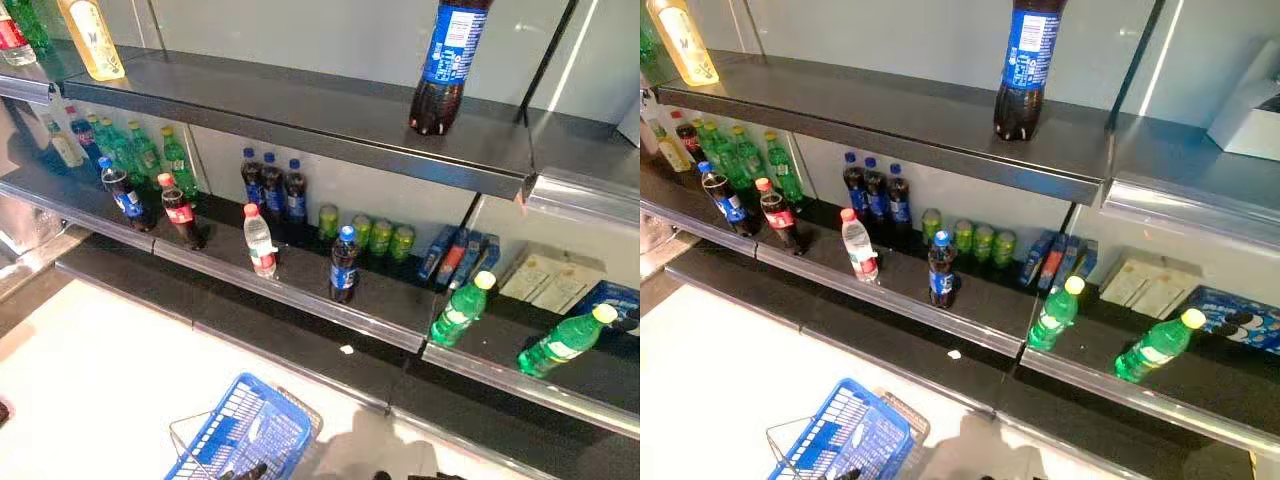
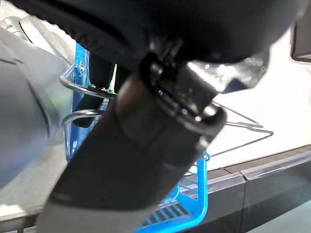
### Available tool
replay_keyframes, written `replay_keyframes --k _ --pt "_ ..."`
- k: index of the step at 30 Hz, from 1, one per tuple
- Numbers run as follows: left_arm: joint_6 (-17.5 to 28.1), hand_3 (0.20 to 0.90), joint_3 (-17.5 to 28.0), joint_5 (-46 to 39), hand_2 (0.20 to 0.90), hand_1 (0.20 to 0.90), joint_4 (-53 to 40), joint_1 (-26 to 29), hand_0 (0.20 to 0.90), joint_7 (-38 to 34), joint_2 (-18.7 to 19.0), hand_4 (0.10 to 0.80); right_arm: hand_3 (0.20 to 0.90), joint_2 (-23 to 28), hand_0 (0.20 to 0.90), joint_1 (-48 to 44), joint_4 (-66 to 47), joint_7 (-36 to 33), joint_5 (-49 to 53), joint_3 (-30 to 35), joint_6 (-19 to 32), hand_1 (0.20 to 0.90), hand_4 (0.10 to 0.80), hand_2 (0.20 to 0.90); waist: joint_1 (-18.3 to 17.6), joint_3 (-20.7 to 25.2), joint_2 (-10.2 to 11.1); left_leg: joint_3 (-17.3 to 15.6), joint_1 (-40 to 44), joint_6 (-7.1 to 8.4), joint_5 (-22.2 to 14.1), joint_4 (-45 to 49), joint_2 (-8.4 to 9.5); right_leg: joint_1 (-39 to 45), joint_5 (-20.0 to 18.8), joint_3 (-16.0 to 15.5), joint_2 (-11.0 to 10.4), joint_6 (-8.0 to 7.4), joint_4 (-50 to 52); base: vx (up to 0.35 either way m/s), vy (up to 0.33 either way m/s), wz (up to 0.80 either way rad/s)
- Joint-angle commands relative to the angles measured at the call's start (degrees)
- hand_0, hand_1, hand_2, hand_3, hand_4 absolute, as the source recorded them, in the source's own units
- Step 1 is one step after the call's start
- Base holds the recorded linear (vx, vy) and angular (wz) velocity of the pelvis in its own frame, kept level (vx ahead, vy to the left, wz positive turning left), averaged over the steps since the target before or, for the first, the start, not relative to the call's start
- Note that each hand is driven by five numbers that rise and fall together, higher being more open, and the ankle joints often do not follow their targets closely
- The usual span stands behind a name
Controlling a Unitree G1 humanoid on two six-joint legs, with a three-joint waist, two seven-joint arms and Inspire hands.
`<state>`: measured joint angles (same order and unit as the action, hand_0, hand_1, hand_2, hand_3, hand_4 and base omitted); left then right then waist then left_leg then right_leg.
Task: Pick up the drink and place into the basket.
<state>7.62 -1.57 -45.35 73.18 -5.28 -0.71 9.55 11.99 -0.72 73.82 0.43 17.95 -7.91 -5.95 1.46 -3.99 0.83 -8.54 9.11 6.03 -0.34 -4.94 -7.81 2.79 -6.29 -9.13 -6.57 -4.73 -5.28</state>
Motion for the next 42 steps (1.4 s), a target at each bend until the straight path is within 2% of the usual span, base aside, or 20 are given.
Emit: replay_keyframes --k 1,16,21,26,28,29,30,31,32,39,42 --pt "3.3 0.200 0.3 1.7 0.300 0.300 -1.7 5.4 0.300 2.2 1.2 0.100 0.900 1.1 0.900 1.0 5.8 0.7 -3.1 -2.3 -1.9 0.900 0.800 0.900 0.7 -2.5 0.7 1.0 -0.6 -0.96 -1.4 0.8 1.35 3.2 3.1 -0.8 -2.2 -3.31 1.1 0.000 0.000 0.00" --pt "4.1 0.200 -1.0 0.7 0.300 0.300 -2.2 6.0 0.300 2.2 0.9 0.100 0.900 1.2 0.900 0.3 5.8 -0.8 -3.6 -2.8 -0.8 0.900 0.800 0.900 0.3 -2.4 -0.4 0.9 -1.1 -0.85 -1.2 -0.1 1.16 2.4 2.6 -1.1 -3.2 -3.98 0.9 0.009 0.003 0.00" --pt "3.5 0.200 -1.2 1.5 0.300 0.300 -2.6 6.0 0.300 1.6 0.9 0.100 0.900 1.7 0.900 -0.1 3.6 -6.1 -12.3 -5.5 6.9 0.900 0.800 0.900 0.4 -2.2 -0.1 1.0 -0.9 -1.01 -1.3 -0.1 1.43 2.8 2.5 -0.9 -3.5 -4.18 0.9 0.040 0.003 0.01" --pt "3.0 0.200 -1.2 2.0 0.300 0.300 -3.8 5.8 0.300 1.0 1.6 0.100 0.900 2.6 0.900 -0.2 -3.3 -10.2 -15.0 -9.0 13.0 0.900 0.800 0.900 0.3 -2.2 0.5 1.0 -0.8 -1.24 -1.3 -0.1 1.52 2.9 2.4 -0.4 -3.5 -4.29 1.0 0.000 0.000 0.00" --pt "2.4 0.200 -1.1 1.7 0.300 0.300 -5.5 5.7 0.300 0.2 2.0 0.100 0.900 3.8 0.900 0.1 -9.9 -11.9 -15.8 -10.5 13.5 0.900 0.800 0.900 0.1 -2.4 0.9 1.0 -0.9 -1.31 -1.2 -0.1 1.51 2.8 2.3 -0.2 -3.5 -4.39 1.1 -0.014 -0.018 -0.01" --pt "1.5 0.200 -1.0 2.0 0.300 0.300 -7.7 5.4 0.300 -0.8 2.2 0.100 0.900 5.2 0.900 0.6 -18.3 -13.1 -16.4 -11.6 11.8 0.900 0.800 0.900 -0.1 -2.6 1.2 0.9 -1.1 -1.36 -1.2 0.1 1.44 2.6 2.2 -0.1 -3.6 -4.49 1.1 -0.029 -0.030 -0.01" --pt "1.3 0.200 -0.9 2.1 0.300 0.300 -8.1 5.3 0.300 -1.0 2.3 0.100 0.900 5.5 0.900 0.9 -19.7 -13.3 -16.7 -11.7 11.8 0.900 0.800 0.900 -0.1 -2.6 1.3 0.9 -1.1 -1.37 -1.2 0.2 1.44 2.6 2.2 -0.1 -3.6 -4.51 1.2 -0.053 -0.043 -0.02" --pt "0.7 0.200 -0.7 2.2 0.300 0.300 -9.8 4.9 0.300 -1.7 2.5 0.100 0.900 6.7 0.900 1.7 -26.8 -14.2 -17.3 -12.3 11.4 0.900 0.800 0.900 -0.4 -2.8 1.6 0.9 -1.3 -1.43 -1.2 0.3 1.40 2.3 2.1 0.1 -3.6 -4.61 1.2 -0.072 -0.047 -0.02" --pt "-0.2 0.200 -0.6 2.4 0.300 0.300 -12.0 4.4 0.300 -2.5 2.8 0.100 0.900 8.4 0.900 2.9 -37.0 -14.6 -17.3 -12.7 8.4 0.900 0.800 0.900 -0.8 -3.0 1.9 0.9 -1.5 -1.50 -1.2 0.5 1.37 1.9 2.0 0.3 -3.5 -4.71 1.3 -0.090 -0.056 -0.06" --pt "-0.6 0.200 -0.1 2.5 0.300 0.300 -14.9 2.6 0.300 -3.3 3.1 0.100 0.900 14.8 0.900 6.2 -59.8 -13.9 -19.3 -11.2 14.1 0.900 0.800 0.900 -2.2 -3.2 2.5 0.4 -1.4 -1.55 -1.5 0.3 1.05 1.5 1.9 1.0 -3.3 -5.16 1.2 -0.024 -0.014 -0.02" --pt "0.4 0.200 0.6 3.2 0.300 0.300 -15.0 0.5 0.300 -2.8 2.4 0.100 0.900 17.0 0.900 7.6 -68.6 -14.0 -20.3 -9.0 18.8 0.900 0.800 0.900 -2.8 -2.6 2.5 -0.1 -0.8 -1.56 -1.8 0.1 0.92 1.7 2.0 1.4 -3.2 -5.35 1.1 0.017 0.011 -0.03"
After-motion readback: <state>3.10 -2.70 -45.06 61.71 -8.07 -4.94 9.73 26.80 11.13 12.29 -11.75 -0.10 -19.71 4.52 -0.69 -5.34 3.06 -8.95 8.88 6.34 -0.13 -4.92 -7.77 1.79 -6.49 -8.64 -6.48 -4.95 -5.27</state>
